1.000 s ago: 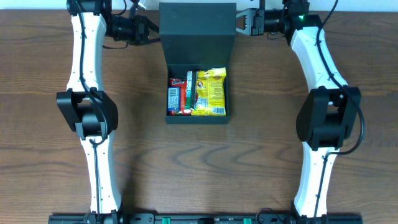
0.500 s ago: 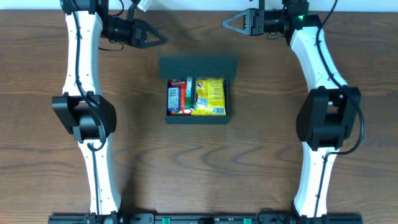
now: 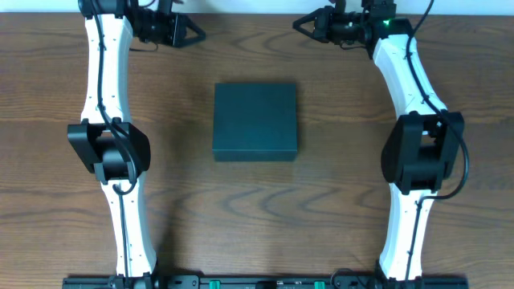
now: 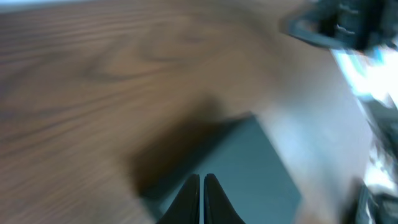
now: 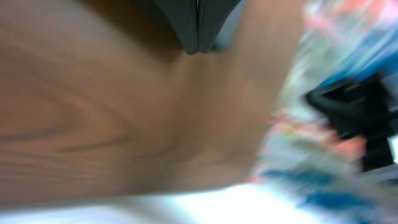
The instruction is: Pack container
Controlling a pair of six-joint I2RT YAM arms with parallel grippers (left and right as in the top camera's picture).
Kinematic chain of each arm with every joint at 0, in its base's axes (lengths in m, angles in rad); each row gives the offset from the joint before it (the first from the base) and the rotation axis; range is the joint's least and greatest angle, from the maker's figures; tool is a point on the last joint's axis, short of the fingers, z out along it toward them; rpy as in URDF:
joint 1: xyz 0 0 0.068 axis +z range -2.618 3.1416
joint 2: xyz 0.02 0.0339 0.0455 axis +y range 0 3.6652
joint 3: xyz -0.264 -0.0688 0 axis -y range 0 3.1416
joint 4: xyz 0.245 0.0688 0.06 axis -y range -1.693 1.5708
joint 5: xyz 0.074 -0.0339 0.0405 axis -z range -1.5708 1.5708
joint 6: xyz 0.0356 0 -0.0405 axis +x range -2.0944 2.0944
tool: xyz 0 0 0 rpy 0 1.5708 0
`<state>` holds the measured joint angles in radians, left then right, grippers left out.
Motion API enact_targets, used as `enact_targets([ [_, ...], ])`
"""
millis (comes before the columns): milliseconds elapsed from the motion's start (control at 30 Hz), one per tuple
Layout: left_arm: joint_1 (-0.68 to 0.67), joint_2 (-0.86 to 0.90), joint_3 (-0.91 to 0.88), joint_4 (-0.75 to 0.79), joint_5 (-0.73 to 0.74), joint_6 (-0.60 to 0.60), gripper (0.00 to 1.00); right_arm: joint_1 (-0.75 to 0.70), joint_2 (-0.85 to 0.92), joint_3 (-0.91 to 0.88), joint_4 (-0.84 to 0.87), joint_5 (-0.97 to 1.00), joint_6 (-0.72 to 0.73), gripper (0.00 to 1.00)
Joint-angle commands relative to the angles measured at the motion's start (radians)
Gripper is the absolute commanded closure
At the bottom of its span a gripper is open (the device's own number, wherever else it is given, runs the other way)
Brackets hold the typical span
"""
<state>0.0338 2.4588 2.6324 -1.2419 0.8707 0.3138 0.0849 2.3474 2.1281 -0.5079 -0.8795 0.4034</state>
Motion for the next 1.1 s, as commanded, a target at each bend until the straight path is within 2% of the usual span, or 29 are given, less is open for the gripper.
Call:
enact_targets([
  [0, 0.005, -0.041, -0.001, 0.038, -0.249, -0.328, 0.94, 0.036, -0.049, 0.013, -0.006, 0.250, 0.064, 0.98],
  [200, 0.009, -0.107, 0.049, 0.041, -0.321, -0.309, 0.94, 0.069, -0.165, 0.013, -0.076, 0.516, -0.013, 0.98],
  [367, 0.008, -0.201, 0.068, 0.089, -0.328, -0.314, 0.94, 0.104, -0.302, 0.013, -0.008, 0.671, -0.205, 0.98],
  [500, -0.027, -0.278, 0.068, 0.178, -0.357, -0.352, 0.94, 0.130, -0.368, 0.013, 0.079, 0.723, -0.344, 0.98],
  [700, -0.093, -0.431, 0.033, 0.044, -0.568, -0.316, 0.94, 0.142, -0.449, -0.010, -0.107, 0.705, -0.397, 0.99],
  [767, -0.100, -0.525, -0.054, 0.065, -0.583, -0.284, 0.94, 0.135, -0.515, -0.062, -0.156, 0.681, -0.397, 0.99],
  [867, -0.097, -0.741, -0.317, 0.180, -0.582, -0.284, 0.94, 0.107, -0.693, -0.249, -0.178, 0.681, -0.409, 0.98],
  [1067, -0.143, -1.235, -1.008, 0.566, -0.589, -0.298, 0.94, 0.083, -1.149, -0.732, 0.049, 0.696, -0.487, 0.98],
])
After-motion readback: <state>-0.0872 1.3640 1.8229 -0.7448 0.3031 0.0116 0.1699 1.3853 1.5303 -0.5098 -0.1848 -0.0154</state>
